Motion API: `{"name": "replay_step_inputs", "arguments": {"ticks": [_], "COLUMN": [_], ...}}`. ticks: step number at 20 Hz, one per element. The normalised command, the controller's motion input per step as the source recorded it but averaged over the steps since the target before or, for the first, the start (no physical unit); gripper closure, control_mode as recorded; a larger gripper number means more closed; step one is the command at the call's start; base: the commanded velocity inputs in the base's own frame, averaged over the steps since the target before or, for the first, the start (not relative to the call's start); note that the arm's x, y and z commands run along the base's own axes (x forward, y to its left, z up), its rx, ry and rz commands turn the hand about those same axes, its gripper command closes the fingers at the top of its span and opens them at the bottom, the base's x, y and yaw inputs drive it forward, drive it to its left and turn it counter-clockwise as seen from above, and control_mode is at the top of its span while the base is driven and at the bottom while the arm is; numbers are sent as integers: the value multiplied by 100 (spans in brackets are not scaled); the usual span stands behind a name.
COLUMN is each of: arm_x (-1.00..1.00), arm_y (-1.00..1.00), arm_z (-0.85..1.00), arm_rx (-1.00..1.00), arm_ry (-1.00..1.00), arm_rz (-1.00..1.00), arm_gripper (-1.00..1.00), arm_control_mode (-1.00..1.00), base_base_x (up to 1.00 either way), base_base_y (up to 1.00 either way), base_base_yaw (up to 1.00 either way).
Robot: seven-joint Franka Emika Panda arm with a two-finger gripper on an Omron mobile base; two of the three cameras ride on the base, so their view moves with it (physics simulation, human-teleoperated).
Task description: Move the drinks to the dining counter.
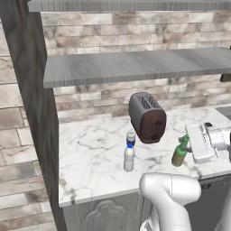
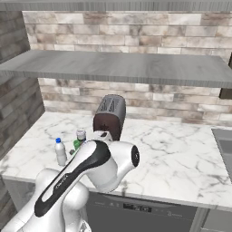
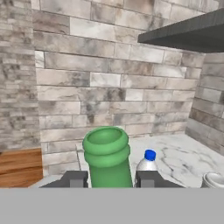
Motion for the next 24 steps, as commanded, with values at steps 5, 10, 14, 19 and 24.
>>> {"name": "replay_step_inputs", "arguments": {"ticks": [5,10,14,19,24], "arm_x": [0,0,0,0,0], "arm_y": [0,0,0,0,0], "arm_z": [0,0,0,0,0], "arm_rx": [0,0,0,0,0], "arm_ry": [0,0,0,0,0], "arm_rz": [0,0,0,0,0], "arm_gripper": [100,100,100,100,100], "arm_control_mode": [100,100,100,100,100], "base_base_x": [-18,-95,-100,-76,-31], "base_base_y": [0,0,0,-10,-8], "base_base_yaw": [0,2,6,-13,-53]}}
